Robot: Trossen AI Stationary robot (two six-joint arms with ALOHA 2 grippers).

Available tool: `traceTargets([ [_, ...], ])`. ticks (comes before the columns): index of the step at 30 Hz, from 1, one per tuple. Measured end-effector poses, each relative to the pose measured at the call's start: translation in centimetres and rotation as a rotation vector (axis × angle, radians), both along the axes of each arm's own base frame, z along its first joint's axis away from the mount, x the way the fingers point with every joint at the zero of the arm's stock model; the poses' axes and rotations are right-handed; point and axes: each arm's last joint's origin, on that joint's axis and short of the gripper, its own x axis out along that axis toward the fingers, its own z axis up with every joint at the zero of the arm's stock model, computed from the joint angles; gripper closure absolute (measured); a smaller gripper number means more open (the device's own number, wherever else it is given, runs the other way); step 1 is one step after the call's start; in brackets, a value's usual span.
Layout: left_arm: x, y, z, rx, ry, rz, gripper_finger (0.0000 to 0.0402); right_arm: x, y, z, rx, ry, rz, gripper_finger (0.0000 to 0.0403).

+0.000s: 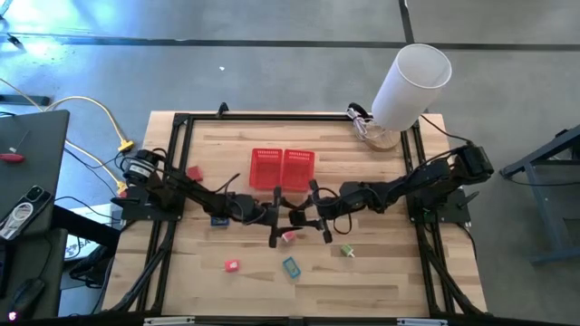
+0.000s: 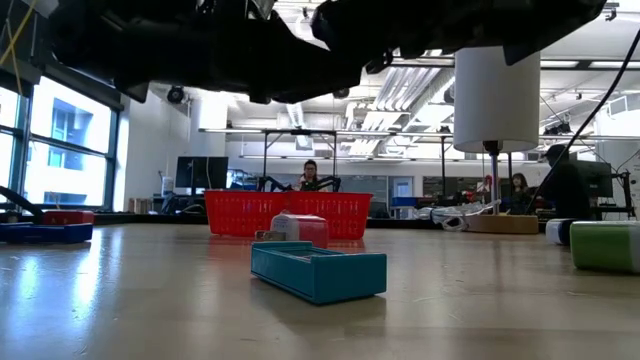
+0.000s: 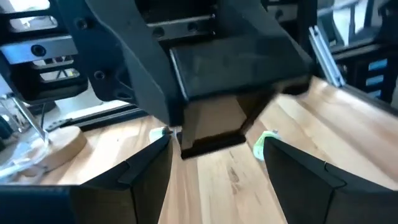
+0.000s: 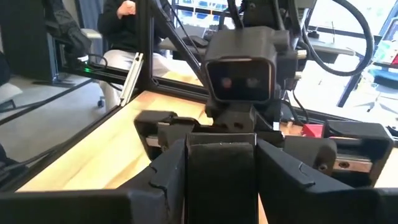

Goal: Pick & Place Office items
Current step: Put the black digital clock into the right red bin

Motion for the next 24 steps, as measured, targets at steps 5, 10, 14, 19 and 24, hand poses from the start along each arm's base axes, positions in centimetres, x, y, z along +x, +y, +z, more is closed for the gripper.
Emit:
traceTargets([
  [5, 0.1, 0.5, 0.8, -0.042, -0.070, 0.014, 0.0158, 0.1, -0.3, 0.0, -0.001, -0.002, -0.024, 0.0256],
  [10, 0.3, 0.4, 1.0, -0.044, -0.079, -0.036, 0.0158, 0.1, -0.2, 0.1, -0.001, -0.006, -0.021, 0.0259],
  [14, 0.4, 0.4, 1.1, -0.036, -0.085, -0.042, 0.0158, 0.1, -0.2, 0.1, -0.011, -0.016, -0.016, 0.0259],
  [19, 0.4, 0.9, 1.4, -0.040, -0.117, -0.015, 0.0159, 0.1, -0.3, 0.2, -0.016, -0.027, -0.022, 0.0254],
  [24, 0.5, 1.6, 1.5, -0.041, -0.129, 0.013, 0.0196, 0.1, -0.3, 0.2, -0.023, -0.024, -0.044, 0.0256],
])
